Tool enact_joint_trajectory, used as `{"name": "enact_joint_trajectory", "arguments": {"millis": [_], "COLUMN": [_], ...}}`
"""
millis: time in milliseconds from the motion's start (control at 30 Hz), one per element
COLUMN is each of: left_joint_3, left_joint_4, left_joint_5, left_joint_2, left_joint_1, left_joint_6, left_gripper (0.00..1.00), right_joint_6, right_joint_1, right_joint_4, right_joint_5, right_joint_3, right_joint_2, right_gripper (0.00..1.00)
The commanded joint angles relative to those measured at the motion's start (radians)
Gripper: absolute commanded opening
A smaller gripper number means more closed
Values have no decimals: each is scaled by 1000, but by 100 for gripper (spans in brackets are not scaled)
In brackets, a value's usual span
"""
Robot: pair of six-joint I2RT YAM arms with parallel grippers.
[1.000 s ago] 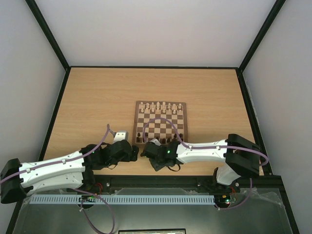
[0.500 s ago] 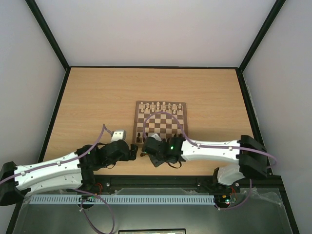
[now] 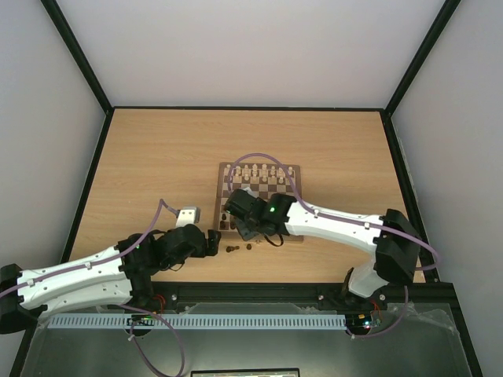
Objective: Set up the chess pieces on the board
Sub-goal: Place the chess piece on the chessboard.
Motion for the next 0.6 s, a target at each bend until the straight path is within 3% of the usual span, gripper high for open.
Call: {"name": "enact_joint_trajectory", "arguments": {"millis": [0,567], "left_joint_3": [27,25], "left_joint_4": [-20,-19], "left_joint_5": [-27,-27], "left_joint_2": [-10,-19], "left_joint_1": [-5,-5], "left_joint_6": [13,12], "left_gripper": [99,99], "right_joint_6": [-63,-102], "right_joint_1": [-22,-51], "right_joint_4": [-45,-8], "right_joint_5": [-9,-39], "right_joint_3": [51,83], "right_joint_2": [69,199], "right_gripper": [6,6]}}
